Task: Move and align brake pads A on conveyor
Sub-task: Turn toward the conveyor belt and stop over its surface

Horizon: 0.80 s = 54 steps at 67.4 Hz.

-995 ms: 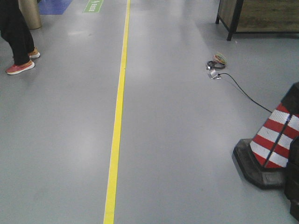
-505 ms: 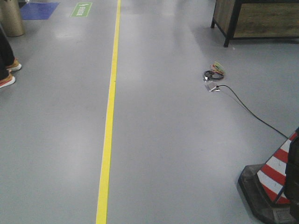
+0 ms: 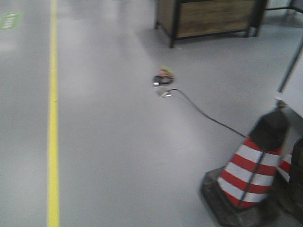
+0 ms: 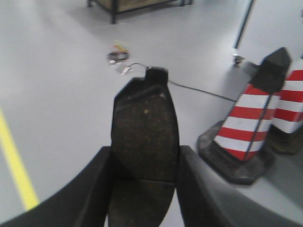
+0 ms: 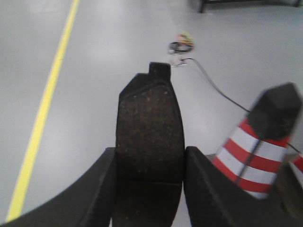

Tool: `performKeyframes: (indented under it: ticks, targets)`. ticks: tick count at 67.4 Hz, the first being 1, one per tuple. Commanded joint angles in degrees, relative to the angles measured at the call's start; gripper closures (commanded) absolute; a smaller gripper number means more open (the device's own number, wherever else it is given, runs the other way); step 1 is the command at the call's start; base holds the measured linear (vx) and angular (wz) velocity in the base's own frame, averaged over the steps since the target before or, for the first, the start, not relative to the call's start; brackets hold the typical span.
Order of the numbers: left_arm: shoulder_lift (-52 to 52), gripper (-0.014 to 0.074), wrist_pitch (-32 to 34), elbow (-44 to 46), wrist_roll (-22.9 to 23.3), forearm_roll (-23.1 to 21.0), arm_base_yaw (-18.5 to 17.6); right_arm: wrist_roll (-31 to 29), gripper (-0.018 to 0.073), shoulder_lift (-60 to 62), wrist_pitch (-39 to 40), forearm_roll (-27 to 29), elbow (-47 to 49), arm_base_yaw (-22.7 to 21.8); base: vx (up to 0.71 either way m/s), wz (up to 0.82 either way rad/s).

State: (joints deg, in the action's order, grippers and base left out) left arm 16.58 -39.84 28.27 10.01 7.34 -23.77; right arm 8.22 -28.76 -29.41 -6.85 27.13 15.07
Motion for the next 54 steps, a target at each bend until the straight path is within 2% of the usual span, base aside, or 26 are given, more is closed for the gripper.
performKeyframes:
  ticks: [1,54]
  targets:
    - [0.6,0.0602,5.4,1.7,0.0,0.1,-0.1,-0.6,0.0564,-0.3,5.0,-0.6,1.8,-0.2,0.26,-0.89]
    - [0.6,0.0602,5.4,1.7,0.0,0.1,-0.1,-0.6,0.0564,-0.3,5.0,-0.6,1.8,-0.2,0.20,-0.92]
